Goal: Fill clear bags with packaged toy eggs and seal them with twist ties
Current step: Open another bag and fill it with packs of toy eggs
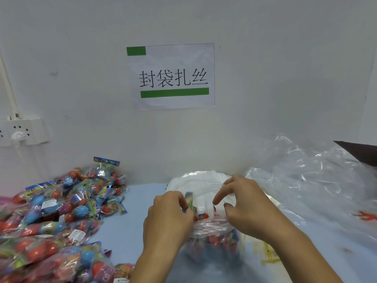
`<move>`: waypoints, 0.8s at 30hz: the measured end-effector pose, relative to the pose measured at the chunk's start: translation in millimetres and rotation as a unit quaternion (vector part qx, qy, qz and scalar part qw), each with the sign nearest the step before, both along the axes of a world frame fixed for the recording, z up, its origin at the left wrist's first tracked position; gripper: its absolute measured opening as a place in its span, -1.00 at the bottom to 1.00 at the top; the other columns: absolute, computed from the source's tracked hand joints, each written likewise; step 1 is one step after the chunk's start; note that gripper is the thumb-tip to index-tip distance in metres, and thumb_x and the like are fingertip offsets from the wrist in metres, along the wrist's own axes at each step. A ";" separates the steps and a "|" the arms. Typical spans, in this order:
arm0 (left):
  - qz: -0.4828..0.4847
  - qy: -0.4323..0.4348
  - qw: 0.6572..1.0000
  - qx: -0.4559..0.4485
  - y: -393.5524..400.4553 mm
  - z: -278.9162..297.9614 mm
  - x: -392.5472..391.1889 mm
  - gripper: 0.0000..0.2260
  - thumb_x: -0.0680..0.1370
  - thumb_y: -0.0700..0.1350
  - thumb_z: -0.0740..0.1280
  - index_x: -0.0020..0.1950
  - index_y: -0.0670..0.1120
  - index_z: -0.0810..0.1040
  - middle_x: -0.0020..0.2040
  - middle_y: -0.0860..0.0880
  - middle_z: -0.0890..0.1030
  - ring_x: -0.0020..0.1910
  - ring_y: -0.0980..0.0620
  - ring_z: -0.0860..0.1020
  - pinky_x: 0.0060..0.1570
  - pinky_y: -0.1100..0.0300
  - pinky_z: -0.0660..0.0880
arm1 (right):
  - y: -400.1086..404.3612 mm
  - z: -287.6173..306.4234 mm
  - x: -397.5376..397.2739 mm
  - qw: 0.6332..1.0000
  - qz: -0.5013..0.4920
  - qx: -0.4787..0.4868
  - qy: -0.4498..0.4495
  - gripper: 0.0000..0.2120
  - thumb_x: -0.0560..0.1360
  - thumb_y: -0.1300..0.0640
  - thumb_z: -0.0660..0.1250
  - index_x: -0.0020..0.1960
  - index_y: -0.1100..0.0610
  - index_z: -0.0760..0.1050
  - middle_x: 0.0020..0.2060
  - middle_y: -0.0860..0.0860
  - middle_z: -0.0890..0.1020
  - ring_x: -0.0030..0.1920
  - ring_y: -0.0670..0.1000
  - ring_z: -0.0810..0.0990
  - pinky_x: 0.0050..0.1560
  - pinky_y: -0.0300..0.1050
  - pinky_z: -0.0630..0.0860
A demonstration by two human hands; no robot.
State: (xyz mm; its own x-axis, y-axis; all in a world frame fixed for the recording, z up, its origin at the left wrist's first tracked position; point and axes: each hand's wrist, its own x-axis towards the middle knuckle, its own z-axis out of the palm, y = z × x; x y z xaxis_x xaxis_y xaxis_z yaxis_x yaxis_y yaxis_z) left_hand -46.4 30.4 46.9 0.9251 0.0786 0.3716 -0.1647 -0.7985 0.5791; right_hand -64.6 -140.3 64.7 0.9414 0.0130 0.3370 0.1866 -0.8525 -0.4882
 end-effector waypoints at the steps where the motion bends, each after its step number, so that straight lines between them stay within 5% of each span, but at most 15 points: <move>1: -0.005 -0.001 1.000 -0.005 0.2 0.4 -0.2 -0.96 0.51 -0.03 0.35 -0.13 0.07 0.58 0.00 0.08 0.55 -0.09 0.05 0.55 -0.18 0.19 0.47 | -1.0 2.0 -1.8 1.000 0.015 -0.010 0.020 -0.65 0.48 0.28 0.32 -0.05 -0.16 0.68 0.15 -0.22 0.46 0.19 -0.10 0.51 0.17 -0.15 0.53; 4: -0.053 0.034 0.998 -0.018 1.1 0.9 0.6 -0.94 0.47 -0.11 0.37 -0.20 0.04 0.56 -0.02 0.07 0.58 -0.09 0.03 0.60 -0.11 0.13 0.57 | -1.3 4.2 -4.4 0.995 0.065 -0.035 0.067 -0.65 0.50 0.24 0.40 -0.03 -0.24 0.70 0.22 -0.22 0.41 0.19 -0.10 0.50 0.11 -0.20 0.55; 7: -0.109 0.083 0.990 0.011 4.4 0.4 2.0 -0.92 0.44 -0.14 0.39 -0.26 -0.02 0.56 -0.11 0.06 0.61 -0.20 0.02 0.61 -0.25 0.25 0.53 | 3.4 -0.6 -2.9 0.995 0.069 -0.049 0.051 -0.76 0.51 0.15 0.42 -0.07 -0.21 0.71 0.17 -0.19 0.42 0.12 -0.12 0.51 0.10 -0.15 0.55; 10: -0.123 0.112 0.985 0.047 10.2 -0.3 1.9 -0.87 0.47 -0.03 0.43 -0.25 -0.02 0.59 -0.22 0.10 0.57 -0.34 0.14 0.53 -0.48 0.43 0.33 | 5.4 -4.0 -1.0 0.997 0.048 -0.054 0.033 -0.84 0.49 0.10 0.44 -0.11 -0.17 0.71 0.12 -0.19 0.43 0.15 -0.11 0.50 0.13 -0.07 0.55; 15: -0.112 0.111 0.987 0.023 6.1 1.5 -1.0 -0.53 0.43 0.26 0.43 -0.18 -0.19 0.63 -0.28 0.00 0.54 -0.38 0.06 0.41 -0.39 0.28 0.33 | 4.7 -4.3 0.3 0.997 0.023 -0.061 0.028 -0.88 0.50 0.07 0.45 -0.07 -0.15 0.69 0.19 -0.14 0.43 0.28 -0.08 0.45 0.17 -0.13 0.51; 24: -0.111 0.120 0.986 0.035 2.6 -2.0 1.0 -0.88 0.46 -0.02 0.42 -0.20 -0.04 0.59 -0.21 0.03 0.59 -0.35 0.09 0.49 -0.42 0.33 0.36 | 5.2 -8.0 3.4 0.998 0.014 -0.052 0.022 -0.87 0.52 0.09 0.41 -0.07 -0.14 0.69 0.17 -0.16 0.42 0.29 -0.11 0.43 0.15 -0.18 0.47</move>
